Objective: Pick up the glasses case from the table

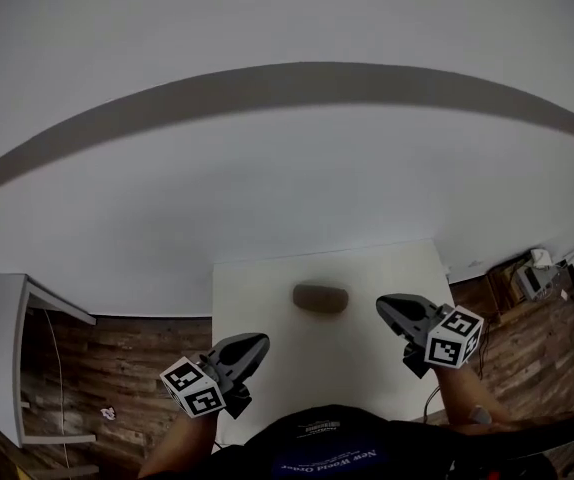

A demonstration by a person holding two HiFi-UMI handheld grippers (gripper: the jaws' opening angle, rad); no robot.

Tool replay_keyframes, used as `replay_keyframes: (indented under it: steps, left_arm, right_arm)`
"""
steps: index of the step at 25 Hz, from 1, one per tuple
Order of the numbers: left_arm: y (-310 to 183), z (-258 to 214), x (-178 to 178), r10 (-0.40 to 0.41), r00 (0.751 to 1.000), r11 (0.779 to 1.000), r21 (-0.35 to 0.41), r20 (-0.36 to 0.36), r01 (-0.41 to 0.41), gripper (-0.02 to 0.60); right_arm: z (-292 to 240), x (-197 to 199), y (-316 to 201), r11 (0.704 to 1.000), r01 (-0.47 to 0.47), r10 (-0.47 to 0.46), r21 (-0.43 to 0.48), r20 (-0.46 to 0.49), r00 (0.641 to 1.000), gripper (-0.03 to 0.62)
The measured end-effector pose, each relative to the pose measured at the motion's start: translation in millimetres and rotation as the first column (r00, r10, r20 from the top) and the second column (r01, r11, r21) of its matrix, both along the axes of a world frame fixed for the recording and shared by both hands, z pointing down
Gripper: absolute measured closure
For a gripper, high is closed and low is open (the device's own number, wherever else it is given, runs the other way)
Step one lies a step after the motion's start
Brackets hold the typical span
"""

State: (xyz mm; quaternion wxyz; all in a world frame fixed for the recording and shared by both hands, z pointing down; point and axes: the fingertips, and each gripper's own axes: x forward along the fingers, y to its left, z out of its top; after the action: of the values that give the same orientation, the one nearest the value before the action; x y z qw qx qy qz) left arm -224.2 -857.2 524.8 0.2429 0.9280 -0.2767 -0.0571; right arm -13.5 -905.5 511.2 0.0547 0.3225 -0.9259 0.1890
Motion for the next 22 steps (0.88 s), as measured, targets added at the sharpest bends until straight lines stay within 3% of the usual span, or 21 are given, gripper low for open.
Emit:
replay_keyframes:
  steps: [5,9,14,19,22]
  left_arm:
    - [-48.0,20.6,42.3,-0.078,0.994,0.997,0.0,0.071,0.078,0.58]
    - [-70.1,42.6,79.8,-0.025,0.988,1.0,0.002,0.152,0.025,0.58]
    - [-117.7,82.0,98.7,0.034,0.977,0.999,0.01,0.21,-0.037,0.58]
    - [-166.0,137.3,117.3,0.124,0.948,0.992,-0.009,0.293,-0.127,0.58]
    - [-182.3,160.5,125.8,0.185,0.916,0.98,-0.003,0.357,-0.197,0.58]
  right_arm:
    - [27.8,41.3,-51.0,0.999,0.039,-0.039,-0.007,0.007,0.999,0.594]
    - [47.3,53.2,-83.2,0.998,0.054,-0.053,0.015,-0.005,0.999,0.594]
    - [82.5,49.9,-112.9,0.999,0.05,-0.05,0.001,-0.026,0.998,0.594]
    - [116.3,45.9,-140.9,0.999,0.03,-0.031,-0.032,-0.035,0.999,0.594]
    - [134.2,39.7,-152.9,0.998,0.03,-0.032,-0.059,-0.037,0.999,0.594]
